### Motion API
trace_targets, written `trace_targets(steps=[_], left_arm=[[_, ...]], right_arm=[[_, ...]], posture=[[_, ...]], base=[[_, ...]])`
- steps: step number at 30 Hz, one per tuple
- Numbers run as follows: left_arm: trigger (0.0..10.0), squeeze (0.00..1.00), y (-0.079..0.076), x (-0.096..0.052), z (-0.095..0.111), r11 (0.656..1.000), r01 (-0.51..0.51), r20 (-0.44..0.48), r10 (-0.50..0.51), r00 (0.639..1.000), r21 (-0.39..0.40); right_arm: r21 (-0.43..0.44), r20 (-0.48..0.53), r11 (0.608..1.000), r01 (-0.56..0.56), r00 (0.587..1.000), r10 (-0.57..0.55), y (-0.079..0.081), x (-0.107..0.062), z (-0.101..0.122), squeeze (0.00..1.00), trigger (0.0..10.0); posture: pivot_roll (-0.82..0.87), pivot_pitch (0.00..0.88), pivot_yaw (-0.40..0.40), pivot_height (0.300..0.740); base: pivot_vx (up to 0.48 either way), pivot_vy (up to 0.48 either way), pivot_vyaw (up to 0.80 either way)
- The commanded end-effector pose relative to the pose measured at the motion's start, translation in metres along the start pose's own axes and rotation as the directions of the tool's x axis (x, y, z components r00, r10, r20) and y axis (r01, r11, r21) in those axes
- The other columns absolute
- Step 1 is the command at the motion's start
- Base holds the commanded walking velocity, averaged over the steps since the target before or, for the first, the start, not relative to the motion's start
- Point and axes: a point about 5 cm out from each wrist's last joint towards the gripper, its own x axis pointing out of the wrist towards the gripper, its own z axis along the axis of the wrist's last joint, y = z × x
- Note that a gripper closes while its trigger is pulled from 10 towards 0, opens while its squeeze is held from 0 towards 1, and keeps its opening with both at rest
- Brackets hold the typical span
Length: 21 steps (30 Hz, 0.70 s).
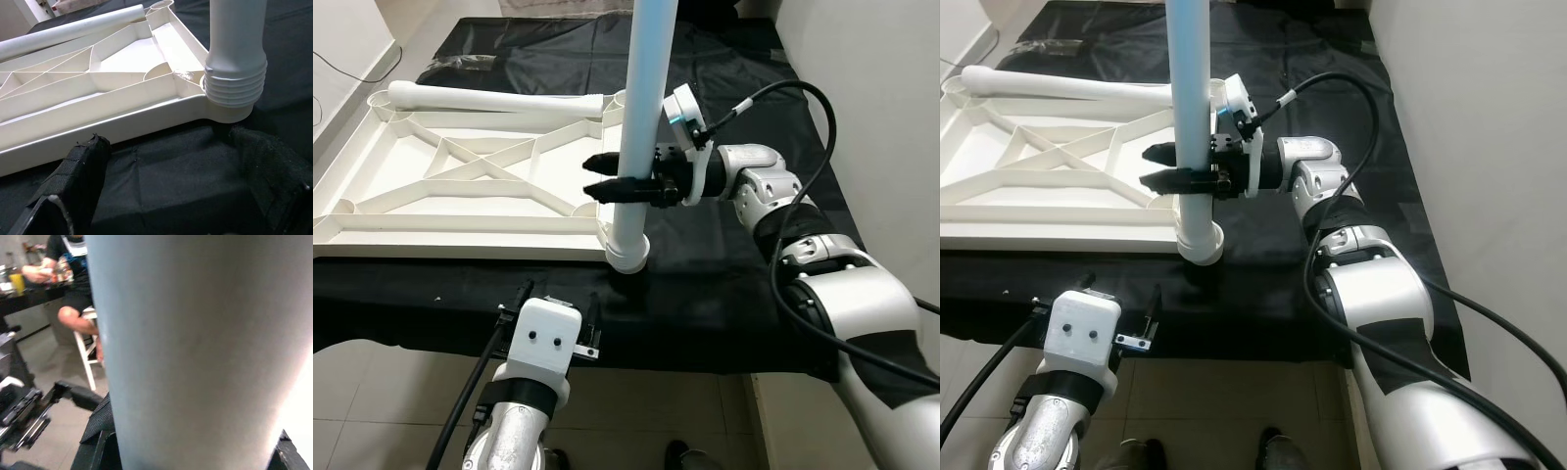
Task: Building children table
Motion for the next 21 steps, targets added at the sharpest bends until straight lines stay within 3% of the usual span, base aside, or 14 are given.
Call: trace_targets(steps=[1, 5, 14, 21], left_arm=[[10.0, 0.00, -0.0164, -0.0056, 0.0087, 0.997, 0.047, 0.012, -0.046, 0.999, -0.062], [10.0, 0.00, -0.0157, -0.0060, 0.0094, 0.997, 0.045, 0.012, -0.044, 0.999, -0.061], [10.0, 0.00, -0.0153, -0.0055, 0.0096, 0.997, 0.037, 0.010, -0.037, 0.999, -0.061], [10.0, 0.00, -0.0153, -0.0050, 0.0095, 0.997, 0.036, 0.009, -0.036, 0.999, -0.062]], right_arm=[[0.045, -0.051, 0.998, -0.035, 0.998, 0.037, 0.0041, 0.0039, -0.0152, 0.00, 10.0], [0.037, -0.062, 0.999, -0.030, 0.998, 0.032, 0.0040, 0.0069, -0.0171, 0.00, 10.0], [-0.008, -0.088, 0.994, 0.105, 0.990, -0.105, -0.0038, 0.0113, -0.0153, 0.00, 10.0], [-0.016, -0.104, 0.994, 0.106, 0.989, -0.107, -0.0042, 0.0085, -0.0143, 0.00, 10.0]], posture=[[0.10, 0.280, -0.021, 0.740], [0.10, 0.282, -0.020, 0.740], [0.10, 0.285, -0.025, 0.740], [0.10, 0.285, -0.027, 0.740]], base=[[0.000, 0.000, 0.00], [0.000, 0.000, 0.00], [0.000, 0.000, 0.00], [0.000, 0.000, 0.00]])
